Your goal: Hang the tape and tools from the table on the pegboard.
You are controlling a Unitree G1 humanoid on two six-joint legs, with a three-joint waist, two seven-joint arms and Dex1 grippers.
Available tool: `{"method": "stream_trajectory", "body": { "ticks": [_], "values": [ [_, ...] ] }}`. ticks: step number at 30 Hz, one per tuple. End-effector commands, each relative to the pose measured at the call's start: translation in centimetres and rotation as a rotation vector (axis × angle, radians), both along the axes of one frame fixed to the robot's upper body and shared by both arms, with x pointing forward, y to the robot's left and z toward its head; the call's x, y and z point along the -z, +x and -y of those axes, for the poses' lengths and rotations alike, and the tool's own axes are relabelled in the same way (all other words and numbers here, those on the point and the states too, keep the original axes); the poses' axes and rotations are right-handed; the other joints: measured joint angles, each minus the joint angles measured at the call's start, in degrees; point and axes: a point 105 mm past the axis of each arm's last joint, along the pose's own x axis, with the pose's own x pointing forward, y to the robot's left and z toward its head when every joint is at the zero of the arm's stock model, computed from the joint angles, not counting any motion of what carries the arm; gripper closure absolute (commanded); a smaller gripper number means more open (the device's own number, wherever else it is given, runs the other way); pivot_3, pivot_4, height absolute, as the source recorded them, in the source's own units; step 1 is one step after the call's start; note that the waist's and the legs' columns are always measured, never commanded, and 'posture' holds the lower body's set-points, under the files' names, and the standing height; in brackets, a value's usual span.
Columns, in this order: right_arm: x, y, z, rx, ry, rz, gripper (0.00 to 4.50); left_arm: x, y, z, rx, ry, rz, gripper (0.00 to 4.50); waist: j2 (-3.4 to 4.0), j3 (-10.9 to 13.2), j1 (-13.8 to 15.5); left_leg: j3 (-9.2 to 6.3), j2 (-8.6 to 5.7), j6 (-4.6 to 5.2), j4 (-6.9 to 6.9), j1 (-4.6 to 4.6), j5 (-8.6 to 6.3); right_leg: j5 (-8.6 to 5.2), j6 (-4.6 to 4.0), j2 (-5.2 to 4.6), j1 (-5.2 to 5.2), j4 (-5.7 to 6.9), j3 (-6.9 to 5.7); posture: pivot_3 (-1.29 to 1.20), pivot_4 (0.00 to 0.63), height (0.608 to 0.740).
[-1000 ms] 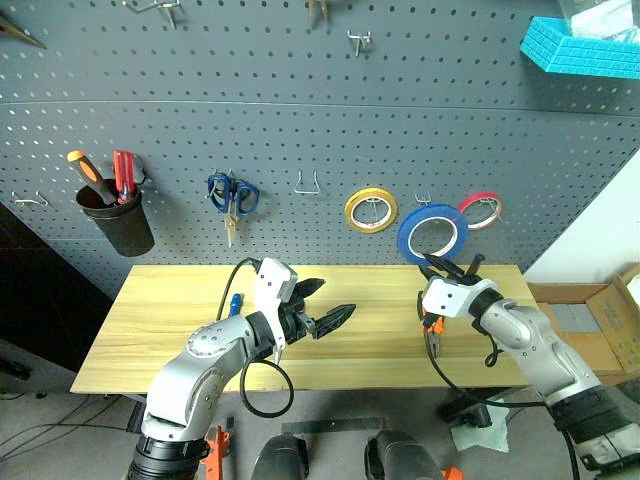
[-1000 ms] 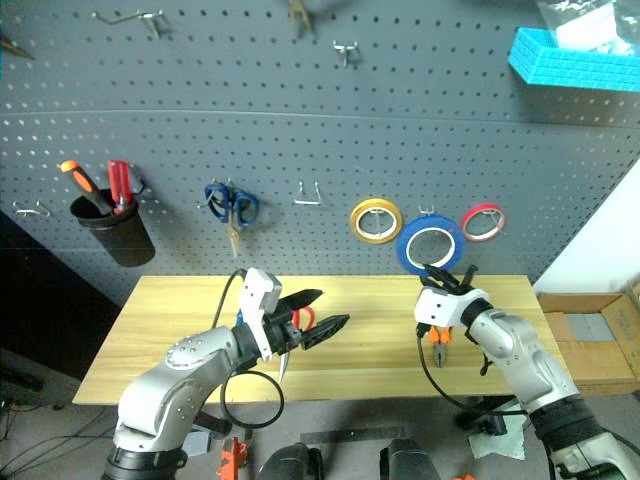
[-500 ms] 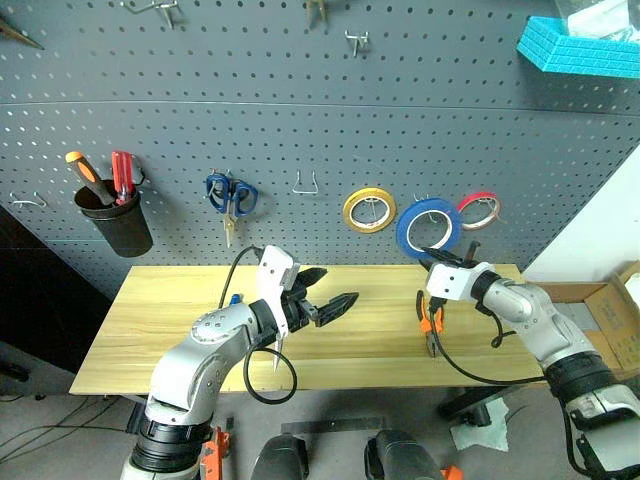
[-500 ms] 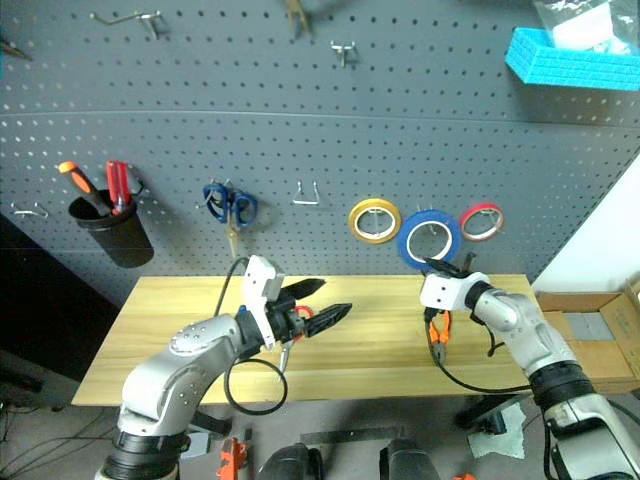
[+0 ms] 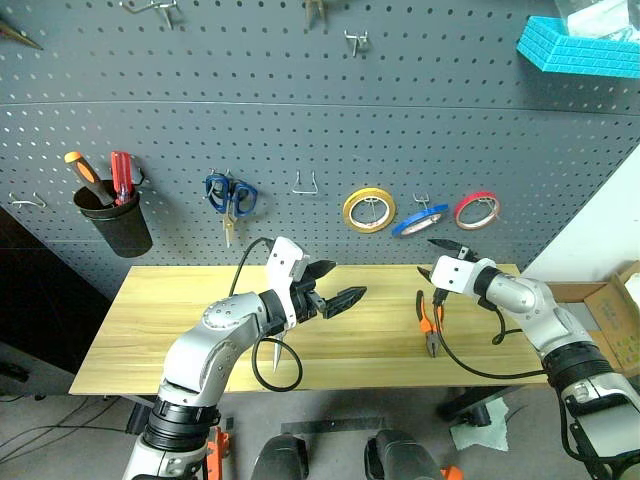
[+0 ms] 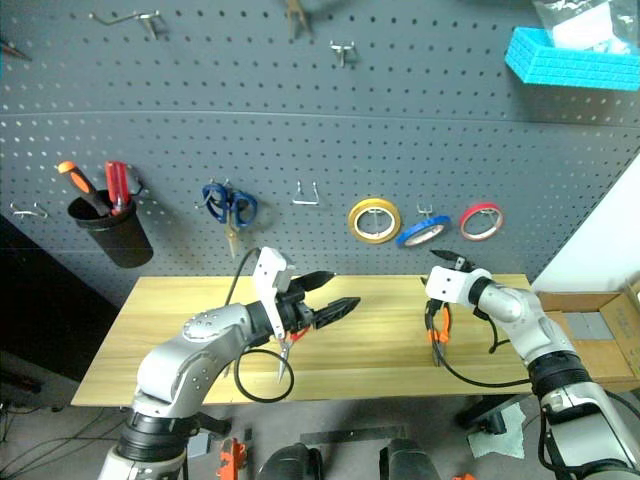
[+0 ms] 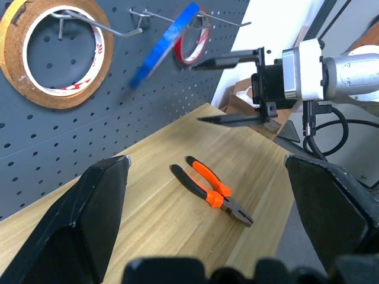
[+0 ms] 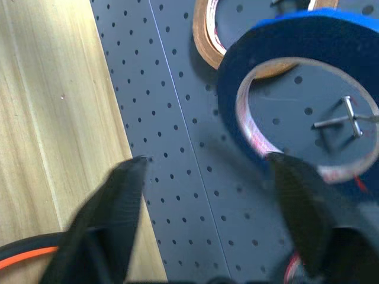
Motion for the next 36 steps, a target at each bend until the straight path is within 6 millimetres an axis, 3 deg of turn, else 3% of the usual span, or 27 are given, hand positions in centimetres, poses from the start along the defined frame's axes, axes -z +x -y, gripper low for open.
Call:
{"method": "stream_trajectory", "body": {
  "ticks": [1, 7, 10, 13, 16, 19, 22, 27, 30, 36],
  "values": [
    [-2.1, -0.7, 0.5, 0.009, 0.026, 0.071, 0.06, -0.5, -0.4, 0.4, 0.018, -0.016, 0.033, 0.00, 0.01, 0.00, 0.03, 0.00, -0.01, 0.00, 0.00, 0.00, 0.00, 0.00, 0.00, -0.01, 0.00, 0.00, 0.01, 0.05, 0.113, 0.740],
    [-1.5, -4.5, 1.3, 0.133, 0.148, -0.045, 0.06, 1.6, -3.2, 0.7, 0.080, 0.040, -0.010, 0.00, 0.10, 0.11, 0.23, -0.02, 0.01, 0.01, -0.04, 0.01, -0.01, -0.01, 0.01, -0.03, 0.01, 0.00, -0.01, 0.04, 0.153, 0.740],
    [0.4, -6.4, 0.2, 0.222, 0.227, -0.205, 0.06, 3.5, -4.7, 0.0, 0.076, 0.077, -0.049, 0.00, 0.21, 0.25, 0.00, -0.01, 0.05, 0.01, -0.06, 0.05, -0.01, -0.01, 0.01, -0.04, 0.02, 0.02, 0.00, 0.04, 0.168, 0.740],
    [2.2, -6.9, -0.4, 0.360, 0.342, -0.356, 0.06, 5.4, -5.7, -0.8, 0.055, 0.145, -0.069, 0.00, 0.42, 0.96, -0.13, -0.01, 0.10, 0.02, -0.10, 0.55, -0.02, -0.06, -0.08, -0.02, 0.47, 0.01, 0.00, 0.05, 0.184, 0.740],
    [3.6, -6.6, -0.3, 0.524, 0.475, -0.505, 0.06, 6.2, -6.0, -1.8, 0.005, 0.190, -0.074, 0.00, 0.46, 1.96, 0.15, -0.09, 0.11, 0.03, -0.07, 0.95, -0.03, -0.33, -0.38, -0.07, 0.87, -0.04, -0.03, 0.06, 0.202, 0.740],
    [4.5, -4.6, -1.1, 0.743, 0.689, -0.687, 0.06, 6.3, -6.1, -2.8, -0.023, 0.241, -0.057, 0.00, 0.53, 2.95, 0.23, -0.07, 0.05, 0.13, -0.06, 0.94, 0.04, -0.24, -0.49, -0.25, 0.84, -0.05, -0.06, 0.08, 0.223, 0.740],
    [4.5, -2.9, -1.1, 0.871, 0.777, -0.760, 0.06, 6.0, -6.0, -2.7, -0.010, 0.254, -0.037, 0.00, 0.69, 3.46, 0.83, -0.05, 0.03, 0.18, -0.05, 0.56, 0.07, -0.05, -0.60, -0.35, 0.44, -0.06, -0.21, 0.10, 0.234, 0.740],
    [5.1, -1.0, 1.8, 1.065, 0.801, -0.758, 0.06, 4.8, -5.5, -2.1, -0.003, 0.245, -0.004, 0.00, 0.71, 3.74, 2.58, -0.01, -0.11, 0.37, -0.16, -0.21, -0.09, 0.10, -0.49, -0.42, -0.26, -0.12, -0.35, 0.10, 0.253, 0.740],
    [5.8, -1.0, 2.8, 1.148, 0.803, -0.786, 0.06, 4.0, -5.3, -1.7, -0.001, 0.222, -0.002, 0.00, 0.67, 4.17, 2.66, 0.00, -0.12, 0.43, -0.14, -0.65, -0.15, 0.04, -0.37, -0.42, -0.59, -0.18, -0.34, 0.11, 0.265, 0.740],
    [7.2, -1.6, 3.7, 1.253, 0.735, -0.802, 0.06, 3.9, -5.9, -1.0, 0.040, 0.216, -0.020, 0.00, 0.90, 5.27, 1.85, -0.01, -0.09, 0.44, -0.17, -0.69, -0.20, -0.06, -0.21, -0.40, -0.65, -0.15, -0.34, 0.12, 0.281, 0.740]
  ]
}}
